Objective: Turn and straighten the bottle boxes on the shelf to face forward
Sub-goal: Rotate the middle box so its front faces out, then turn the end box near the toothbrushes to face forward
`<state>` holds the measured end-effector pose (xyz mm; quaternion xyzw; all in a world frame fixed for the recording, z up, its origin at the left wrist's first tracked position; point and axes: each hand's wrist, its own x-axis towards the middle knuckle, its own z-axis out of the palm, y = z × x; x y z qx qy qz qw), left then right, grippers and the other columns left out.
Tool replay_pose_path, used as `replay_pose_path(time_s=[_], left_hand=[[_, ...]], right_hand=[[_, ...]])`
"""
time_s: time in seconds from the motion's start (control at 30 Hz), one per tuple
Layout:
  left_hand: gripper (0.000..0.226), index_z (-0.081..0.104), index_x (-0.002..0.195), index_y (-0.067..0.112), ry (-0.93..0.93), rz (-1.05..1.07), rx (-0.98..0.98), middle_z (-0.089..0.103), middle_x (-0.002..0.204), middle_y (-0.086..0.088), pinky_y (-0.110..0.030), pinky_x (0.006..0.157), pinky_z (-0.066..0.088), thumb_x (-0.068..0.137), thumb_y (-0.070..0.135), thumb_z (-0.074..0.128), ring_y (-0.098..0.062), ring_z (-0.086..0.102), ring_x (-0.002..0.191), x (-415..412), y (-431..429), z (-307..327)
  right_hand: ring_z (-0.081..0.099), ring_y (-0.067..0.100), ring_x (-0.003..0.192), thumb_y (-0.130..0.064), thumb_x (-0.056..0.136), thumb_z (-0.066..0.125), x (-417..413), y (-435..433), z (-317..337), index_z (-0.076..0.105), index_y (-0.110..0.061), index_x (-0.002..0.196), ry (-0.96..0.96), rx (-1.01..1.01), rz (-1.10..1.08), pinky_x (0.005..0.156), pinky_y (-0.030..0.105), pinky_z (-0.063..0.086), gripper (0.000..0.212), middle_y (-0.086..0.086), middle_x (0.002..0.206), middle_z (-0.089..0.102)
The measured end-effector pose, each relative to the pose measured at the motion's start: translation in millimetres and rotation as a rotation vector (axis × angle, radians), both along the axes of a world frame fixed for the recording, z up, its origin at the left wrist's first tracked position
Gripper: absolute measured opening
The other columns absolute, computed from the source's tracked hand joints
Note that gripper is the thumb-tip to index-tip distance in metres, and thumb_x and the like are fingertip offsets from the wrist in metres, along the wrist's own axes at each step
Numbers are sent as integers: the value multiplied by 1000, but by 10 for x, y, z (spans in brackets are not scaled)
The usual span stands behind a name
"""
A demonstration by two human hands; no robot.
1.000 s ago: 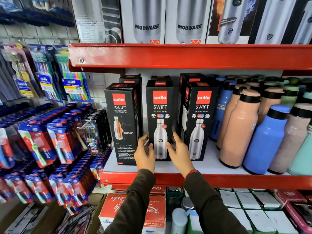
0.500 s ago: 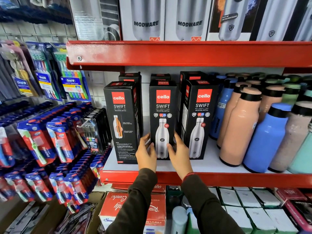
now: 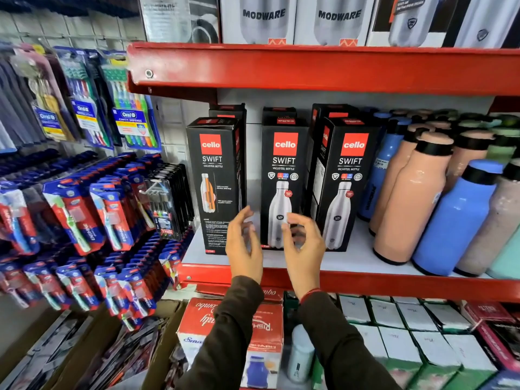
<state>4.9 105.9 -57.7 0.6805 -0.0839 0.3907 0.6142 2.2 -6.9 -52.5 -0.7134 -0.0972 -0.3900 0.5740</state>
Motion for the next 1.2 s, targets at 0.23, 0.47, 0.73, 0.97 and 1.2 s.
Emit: replay_pose_path(time_s=[0.23,0.47,0.73,0.97,1.2], left_hand=[[40,52,134,16,-94,232,86,51,130,-3,-41,106,42,96,5,49,-22,50,122,37,374,103],[47,41,146,13,123,156,-6,43,148,-6,-43,114,37,99,11,48,-15,42,138,151,832,11],[39,58,134,15,280,-49,-35,63,132,-2,3,87,42,98,30,54,5,58,113,358,1210,-118],[34,68,121,31,233,-217,-151,71,121,3,-42,102,52,91,45,58,-12,65,117,358,1316,-14],[41,75,110,23,180,-210,-267,76,109,8,-35,85,61,98,48,45,-10,70,106,263,1364,137]], right_hand=[[65,6,98,-17,92,67,49,337,8,64,-23,117,84,5,115,80,14,50,26,-2,112,68],[56,11,125,-22,97,62,133,684,-10,48,-19,143,232,-51,272,98,12,46,48,3,142,55],[62,11,111,-17,101,54,259,970,10,55,-13,138,242,-102,125,82,-8,36,37,-6,122,62],[58,-15,90,-21,98,58,287,1019,115,54,-18,139,283,-73,118,79,-4,41,41,-7,117,63],[64,-9,100,-57,62,86,291,1132,242,56,-37,117,236,-137,60,86,14,53,66,-26,104,70]])
